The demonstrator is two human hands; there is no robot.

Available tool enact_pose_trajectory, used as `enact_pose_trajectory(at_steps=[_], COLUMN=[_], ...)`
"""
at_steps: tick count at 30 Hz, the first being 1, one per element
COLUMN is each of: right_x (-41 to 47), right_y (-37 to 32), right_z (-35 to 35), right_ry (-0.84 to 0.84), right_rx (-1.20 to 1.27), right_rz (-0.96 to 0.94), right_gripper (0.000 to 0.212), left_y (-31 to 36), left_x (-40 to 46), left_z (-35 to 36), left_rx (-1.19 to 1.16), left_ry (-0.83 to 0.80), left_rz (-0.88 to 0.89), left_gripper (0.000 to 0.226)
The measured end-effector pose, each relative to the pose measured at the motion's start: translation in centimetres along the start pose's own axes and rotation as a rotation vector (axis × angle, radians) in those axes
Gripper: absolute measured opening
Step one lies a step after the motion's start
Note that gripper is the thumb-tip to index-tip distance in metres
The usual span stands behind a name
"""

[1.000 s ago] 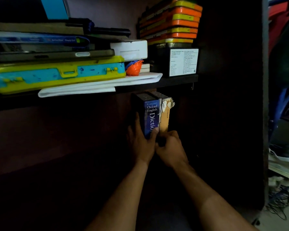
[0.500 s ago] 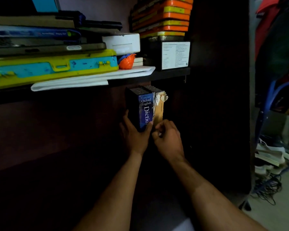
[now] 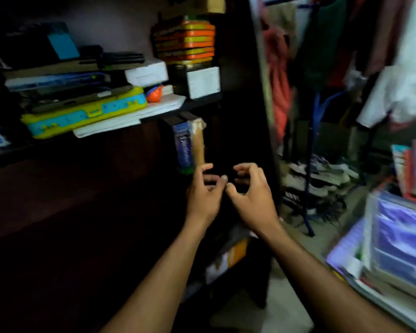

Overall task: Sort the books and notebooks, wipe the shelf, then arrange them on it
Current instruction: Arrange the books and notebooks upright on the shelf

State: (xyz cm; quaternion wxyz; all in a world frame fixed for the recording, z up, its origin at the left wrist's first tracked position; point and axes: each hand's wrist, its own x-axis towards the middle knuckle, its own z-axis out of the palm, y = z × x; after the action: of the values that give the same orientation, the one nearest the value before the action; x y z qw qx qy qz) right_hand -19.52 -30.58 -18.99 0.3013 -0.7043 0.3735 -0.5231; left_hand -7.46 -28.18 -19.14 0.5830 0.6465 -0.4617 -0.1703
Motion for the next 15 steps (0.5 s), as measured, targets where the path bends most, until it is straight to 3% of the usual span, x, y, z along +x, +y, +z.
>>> enact_pose_trajectory(at_steps=[4,12,15], right_x=[-9.8,-20.6,-24.7], right_y=[-4.6,-11.5,-12.3], right_z=[-12.7,-37.3,-44.0], right_ry=[-0.014,-0.072,-0.074], right_rx=[-0.126,-0.687,-0.878], right_rz=[0.009,0.090,0.237], right_gripper=[0.030,0.038,0.044], left_y=[8.6,21.9,24.4], left_x=[-10.6,-26.6,-30.7], left_z=[4.7,15.8,18.4], left_rx=[0.005,-0.028,0.078], left_ry=[-0.311,-0.827,-0.911], left_rz=[0.143,0.367,0.358], left_gripper=[0.015,0.022,0.016])
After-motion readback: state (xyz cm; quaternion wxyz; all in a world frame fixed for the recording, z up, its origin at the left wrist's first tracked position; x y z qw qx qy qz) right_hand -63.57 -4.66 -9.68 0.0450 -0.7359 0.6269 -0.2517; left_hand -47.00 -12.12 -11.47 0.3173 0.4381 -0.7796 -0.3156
